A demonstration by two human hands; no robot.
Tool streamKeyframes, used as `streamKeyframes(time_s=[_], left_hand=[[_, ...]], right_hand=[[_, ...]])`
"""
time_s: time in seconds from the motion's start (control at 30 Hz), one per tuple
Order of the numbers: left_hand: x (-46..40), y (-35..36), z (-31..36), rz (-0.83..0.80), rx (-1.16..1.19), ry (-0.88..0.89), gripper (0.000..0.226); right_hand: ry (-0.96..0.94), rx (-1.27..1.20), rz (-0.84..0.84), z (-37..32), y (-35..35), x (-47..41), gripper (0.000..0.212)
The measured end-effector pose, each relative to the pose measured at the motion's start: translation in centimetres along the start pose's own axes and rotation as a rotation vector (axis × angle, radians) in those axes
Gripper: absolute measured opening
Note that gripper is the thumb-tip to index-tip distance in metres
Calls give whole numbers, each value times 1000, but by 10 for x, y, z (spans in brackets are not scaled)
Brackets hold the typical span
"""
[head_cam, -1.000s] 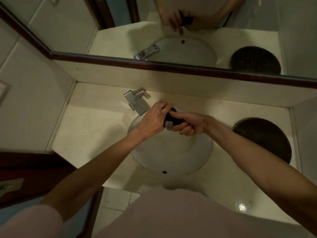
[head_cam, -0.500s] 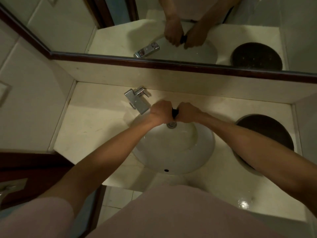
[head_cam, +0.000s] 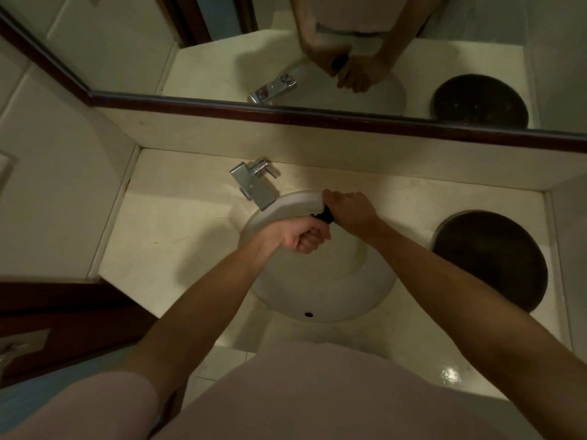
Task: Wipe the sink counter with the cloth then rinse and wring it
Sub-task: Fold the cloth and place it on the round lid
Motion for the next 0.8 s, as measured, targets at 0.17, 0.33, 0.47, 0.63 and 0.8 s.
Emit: streamKeyframes(time_s=[0.17,0.33,0.47,0.63,0.8], left_hand=[[-5,5,-14,11,60,28,43],[22,3,-9,321,-583,79,34],[26,30,1,284,-704,212,39],[0,98,20,194,-779,385,24],[-59,165,52,394,-754,608,27]], right_hand=[[15,17,-58,-8,9,8,30],[219,-302,-328,-25,11,40,30],[424,-576,-284,-25,13,87,8],[901,-1141,31,-3,5,191,49],[1197,-1439,233,41,-18,290,48]])
Point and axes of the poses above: each hand's wrist, its own x-axis away from the middle knuckle, its own y-axis out of the palm, z = x × y, the point moved 4 cm from there along -x, towards the middle knuckle, and after that the axes turned 6 degrees about -y, right-handed, at the moved point
